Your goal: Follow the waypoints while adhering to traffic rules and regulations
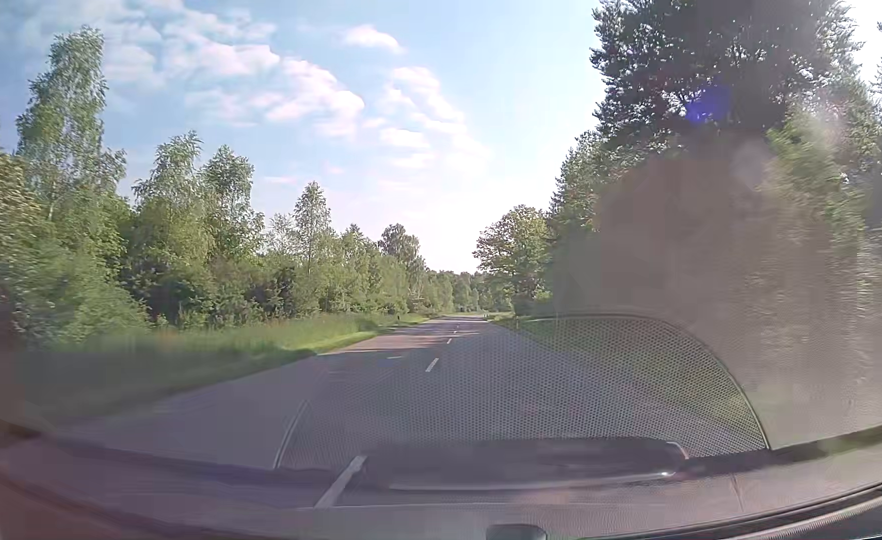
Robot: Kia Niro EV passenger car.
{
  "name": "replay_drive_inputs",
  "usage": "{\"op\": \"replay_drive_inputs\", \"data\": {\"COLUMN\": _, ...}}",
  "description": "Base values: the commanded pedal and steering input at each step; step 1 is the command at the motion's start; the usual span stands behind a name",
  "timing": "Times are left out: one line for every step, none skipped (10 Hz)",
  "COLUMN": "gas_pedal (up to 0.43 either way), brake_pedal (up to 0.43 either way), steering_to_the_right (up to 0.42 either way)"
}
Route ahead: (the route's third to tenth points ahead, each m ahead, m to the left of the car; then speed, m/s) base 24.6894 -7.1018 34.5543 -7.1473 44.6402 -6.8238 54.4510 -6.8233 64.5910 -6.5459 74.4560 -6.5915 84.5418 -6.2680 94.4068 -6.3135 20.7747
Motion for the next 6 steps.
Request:
{"op": "replay_drive_inputs", "data": {"gas_pedal": 0.098, "brake_pedal": 0.0, "steering_to_the_right": 0.004}}
{"op": "replay_drive_inputs", "data": {"gas_pedal": 0.098, "brake_pedal": 0.0, "steering_to_the_right": 0.004}}
{"op": "replay_drive_inputs", "data": {"gas_pedal": 0.098, "brake_pedal": 0.0, "steering_to_the_right": 0.003}}
{"op": "replay_drive_inputs", "data": {"gas_pedal": 0.098, "brake_pedal": 0.0, "steering_to_the_right": 0.001}}
{"op": "replay_drive_inputs", "data": {"gas_pedal": 0.098, "brake_pedal": 0.0, "steering_to_the_right": 0.0}}
{"op": "replay_drive_inputs", "data": {"gas_pedal": 0.098, "brake_pedal": 0.0, "steering_to_the_right": 0.0}}
